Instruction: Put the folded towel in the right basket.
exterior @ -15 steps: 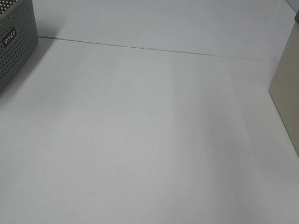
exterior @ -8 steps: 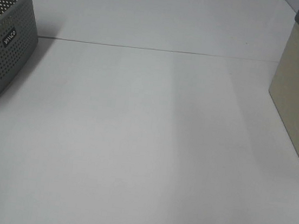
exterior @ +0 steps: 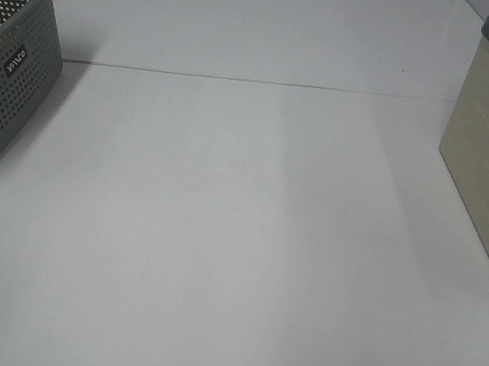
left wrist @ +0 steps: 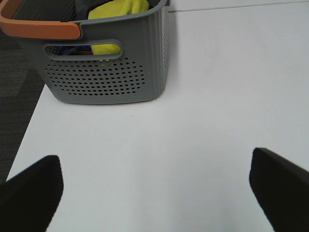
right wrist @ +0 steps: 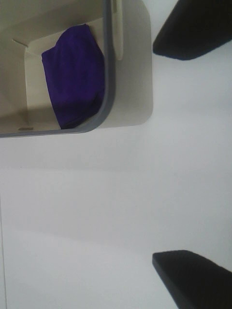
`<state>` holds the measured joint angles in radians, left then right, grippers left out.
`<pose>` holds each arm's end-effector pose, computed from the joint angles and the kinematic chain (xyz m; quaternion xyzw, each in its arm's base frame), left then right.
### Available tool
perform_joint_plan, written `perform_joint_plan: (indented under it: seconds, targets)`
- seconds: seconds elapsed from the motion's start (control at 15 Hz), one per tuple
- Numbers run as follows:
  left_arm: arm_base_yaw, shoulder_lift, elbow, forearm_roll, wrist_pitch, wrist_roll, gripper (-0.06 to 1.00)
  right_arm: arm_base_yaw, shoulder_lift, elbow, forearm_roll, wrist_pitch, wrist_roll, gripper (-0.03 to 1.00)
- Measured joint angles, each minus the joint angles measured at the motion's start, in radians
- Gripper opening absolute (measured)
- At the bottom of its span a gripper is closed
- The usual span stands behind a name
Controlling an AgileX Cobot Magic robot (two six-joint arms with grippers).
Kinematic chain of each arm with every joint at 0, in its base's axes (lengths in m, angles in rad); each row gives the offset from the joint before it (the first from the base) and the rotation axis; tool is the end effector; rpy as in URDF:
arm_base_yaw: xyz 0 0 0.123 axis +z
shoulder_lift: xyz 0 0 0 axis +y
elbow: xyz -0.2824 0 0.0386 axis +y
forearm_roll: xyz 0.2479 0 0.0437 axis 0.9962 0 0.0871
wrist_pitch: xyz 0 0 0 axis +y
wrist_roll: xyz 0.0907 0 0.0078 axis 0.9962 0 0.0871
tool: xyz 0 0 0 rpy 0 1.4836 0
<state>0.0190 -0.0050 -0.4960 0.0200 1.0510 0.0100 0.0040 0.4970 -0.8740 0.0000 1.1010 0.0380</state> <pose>-0.0048 0.0015 0.2768 -0.0042 0.8504 0.0176 0.5259 0.0577 0.0002 0.3692 0.0152 0.8928 0.0095 0.4501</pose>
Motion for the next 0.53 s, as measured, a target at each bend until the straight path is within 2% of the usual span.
perform_joint_plan:
  seconds: [0.27, 0.53]
  targets:
    - [0.000, 0.000, 0.000, 0.000, 0.000, 0.000, 0.99, 0.000, -0.377, 0.298, 0.000, -0.081, 0.000, 0.98]
    - [0.000, 0.000, 0.000, 0.000, 0.000, 0.000, 0.99, 0.001, -0.501, 0.372, 0.000, -0.050, -0.006, 0.98]
